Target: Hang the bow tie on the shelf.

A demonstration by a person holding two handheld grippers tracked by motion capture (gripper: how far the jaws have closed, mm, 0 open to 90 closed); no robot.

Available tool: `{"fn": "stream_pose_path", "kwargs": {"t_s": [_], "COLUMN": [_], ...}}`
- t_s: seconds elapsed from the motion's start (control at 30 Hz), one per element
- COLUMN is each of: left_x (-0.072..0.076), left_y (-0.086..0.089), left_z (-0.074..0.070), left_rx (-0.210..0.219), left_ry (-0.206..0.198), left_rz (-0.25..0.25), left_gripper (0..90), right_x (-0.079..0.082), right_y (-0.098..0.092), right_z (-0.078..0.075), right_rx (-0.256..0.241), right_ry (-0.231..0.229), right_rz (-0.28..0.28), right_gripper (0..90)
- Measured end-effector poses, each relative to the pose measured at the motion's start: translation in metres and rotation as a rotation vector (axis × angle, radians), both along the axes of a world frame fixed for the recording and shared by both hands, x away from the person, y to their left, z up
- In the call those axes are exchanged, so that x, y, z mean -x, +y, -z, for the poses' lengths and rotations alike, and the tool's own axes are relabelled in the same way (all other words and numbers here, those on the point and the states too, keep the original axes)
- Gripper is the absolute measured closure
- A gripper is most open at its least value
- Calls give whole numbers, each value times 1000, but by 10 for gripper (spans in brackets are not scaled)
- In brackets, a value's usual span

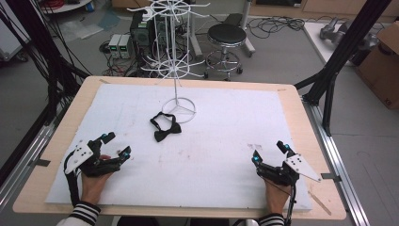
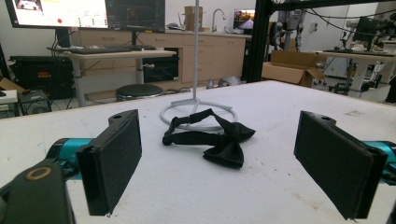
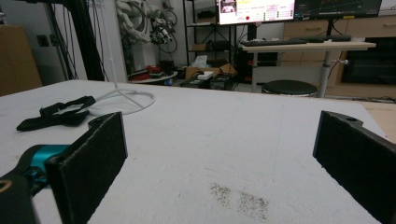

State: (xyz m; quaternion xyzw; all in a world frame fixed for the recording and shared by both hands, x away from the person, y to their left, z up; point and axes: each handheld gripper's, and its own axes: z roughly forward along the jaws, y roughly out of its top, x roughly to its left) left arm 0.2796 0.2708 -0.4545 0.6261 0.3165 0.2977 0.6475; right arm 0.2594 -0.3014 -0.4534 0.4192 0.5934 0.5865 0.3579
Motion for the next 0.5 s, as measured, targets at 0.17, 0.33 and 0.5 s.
{"fn": "stream_pose_path", "kwargs": {"t_s": [0.17,0.33,0.5], "left_x": [1,1,0], "left_y": [-2,-1,-2], "left_z": [0,0,0], "left_rx": [-15,0,-9], "left_ry": [-8,-5,7], "left_rz": [-3,-12,-27], "left_gripper": [156,155,153], "right_x": [0,0,0], "right_y": [-1,-1,-1], "right_z": [0,0,0], "right_rx": [-2,-4,-4], "right_ry": [-1,-4,-4], "right_rz": [0,1,-3], "right_gripper": [18,19,19]}}
